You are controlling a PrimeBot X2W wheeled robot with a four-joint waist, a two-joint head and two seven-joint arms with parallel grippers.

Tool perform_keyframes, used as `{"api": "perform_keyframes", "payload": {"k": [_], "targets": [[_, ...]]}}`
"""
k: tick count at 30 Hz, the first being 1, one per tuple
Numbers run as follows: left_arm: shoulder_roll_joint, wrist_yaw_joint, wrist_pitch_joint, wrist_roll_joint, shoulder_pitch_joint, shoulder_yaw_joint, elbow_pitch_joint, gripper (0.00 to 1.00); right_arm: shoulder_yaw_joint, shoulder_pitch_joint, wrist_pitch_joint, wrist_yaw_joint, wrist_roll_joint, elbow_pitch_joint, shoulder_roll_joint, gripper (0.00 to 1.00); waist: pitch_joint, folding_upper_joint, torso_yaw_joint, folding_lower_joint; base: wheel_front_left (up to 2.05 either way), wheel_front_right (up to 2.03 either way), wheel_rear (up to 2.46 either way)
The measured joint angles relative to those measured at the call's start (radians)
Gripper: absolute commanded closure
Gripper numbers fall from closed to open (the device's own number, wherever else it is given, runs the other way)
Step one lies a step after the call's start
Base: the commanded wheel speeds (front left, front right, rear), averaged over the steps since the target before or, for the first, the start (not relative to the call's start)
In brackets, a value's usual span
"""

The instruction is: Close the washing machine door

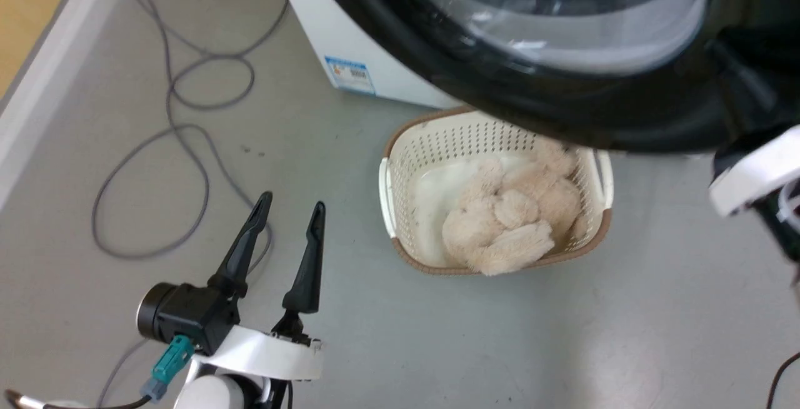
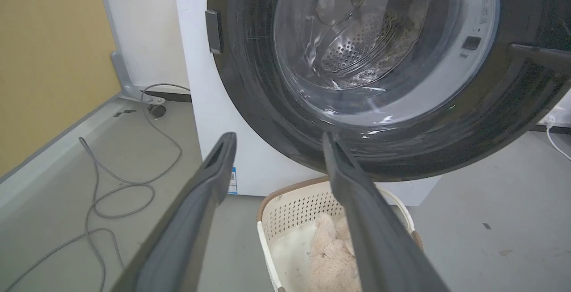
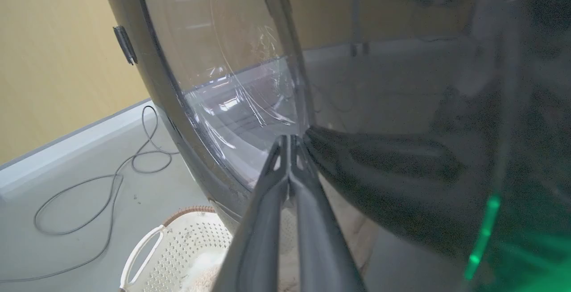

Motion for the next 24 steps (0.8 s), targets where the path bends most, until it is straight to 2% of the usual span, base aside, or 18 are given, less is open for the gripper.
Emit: {"api": "perform_keyframes", "payload": {"k": [10, 16, 24], "targets": [[-0.005, 0.0, 0.0, -0.012, -0.048, -0.017, 0.0, 0.0, -0.106, -0.19, 0.077, 0.0, -0.025, 0.121, 0.004, 1.0, 0.077, 0.0, 0.03, 0.0, 0.0, 0.0, 0.0], [-0.007, 0.0, 0.0, -0.019, -0.062, -0.023, 0.002, 0.0, -0.196, -0.28, 0.103, 0.002, -0.053, 0.198, 0.04, 1.0, 0.097, 0.0, 0.042, 0.0, 0.0, 0.0, 0.0], [-0.008, 0.0, 0.0, -0.02, -0.063, -0.022, 0.01, 0.0, -0.243, -0.31, 0.102, 0.009, -0.098, 0.257, 0.088, 1.0, 0.091, 0.0, 0.047, 0.0, 0.0, 0.0, 0.0]]}}
